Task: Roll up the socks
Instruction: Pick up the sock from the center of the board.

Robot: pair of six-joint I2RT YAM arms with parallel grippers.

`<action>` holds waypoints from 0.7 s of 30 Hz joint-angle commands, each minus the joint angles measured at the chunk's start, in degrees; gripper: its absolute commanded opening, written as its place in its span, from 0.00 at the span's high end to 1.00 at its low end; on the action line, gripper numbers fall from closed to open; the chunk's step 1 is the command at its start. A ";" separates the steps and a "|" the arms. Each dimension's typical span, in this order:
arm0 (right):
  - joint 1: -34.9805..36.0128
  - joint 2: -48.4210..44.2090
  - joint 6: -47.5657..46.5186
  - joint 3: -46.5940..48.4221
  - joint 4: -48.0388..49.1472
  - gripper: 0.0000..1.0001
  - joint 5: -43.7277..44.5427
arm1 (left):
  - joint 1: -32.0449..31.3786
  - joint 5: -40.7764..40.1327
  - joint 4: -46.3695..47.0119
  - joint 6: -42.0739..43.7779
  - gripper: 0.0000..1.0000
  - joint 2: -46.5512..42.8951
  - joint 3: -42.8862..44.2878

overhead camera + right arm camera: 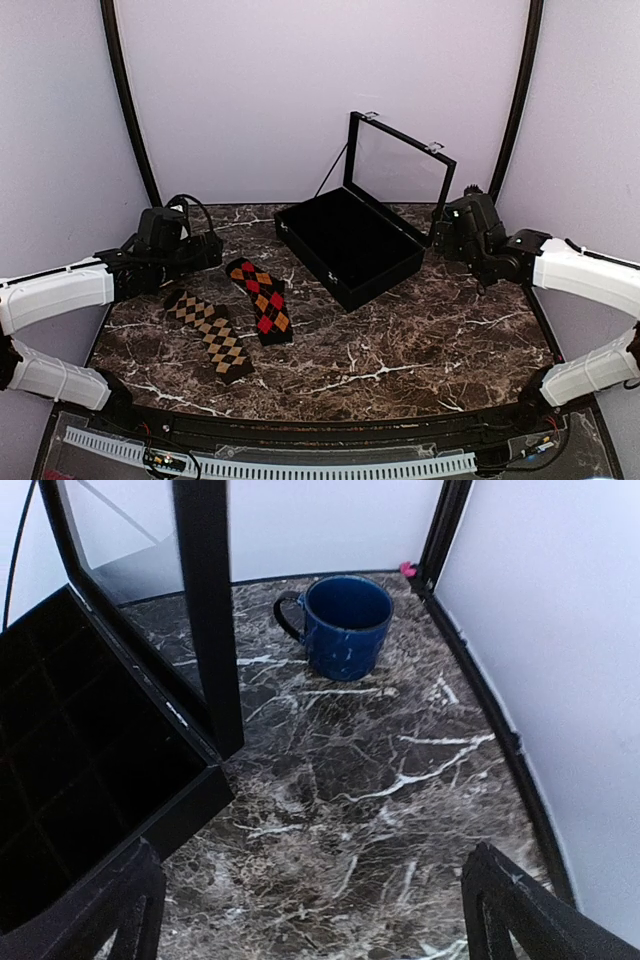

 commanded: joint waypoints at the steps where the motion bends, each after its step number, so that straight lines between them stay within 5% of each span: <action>1: 6.52 -0.79 -10.49 4.60 4.34 0.00 19.82 | -1.65 2.68 5.95 11.41 0.09 -1.48 -0.58; 4: 6.40 -3.57 -23.55 0.53 20.38 0.01 13.91 | -1.74 4.95 6.81 13.63 0.09 -0.13 -0.37; 6: 5.99 -4.35 -28.22 -0.64 26.66 0.01 2.58 | -1.73 5.90 5.45 13.53 0.09 1.30 0.78; 13: 8.24 1.99 -14.96 7.41 15.27 0.20 -16.14 | -0.91 12.98 1.99 10.79 0.07 11.22 6.89; 21: 22.14 11.26 -12.82 12.92 7.59 0.28 -16.28 | 8.82 22.54 0.69 4.50 0.07 24.42 13.79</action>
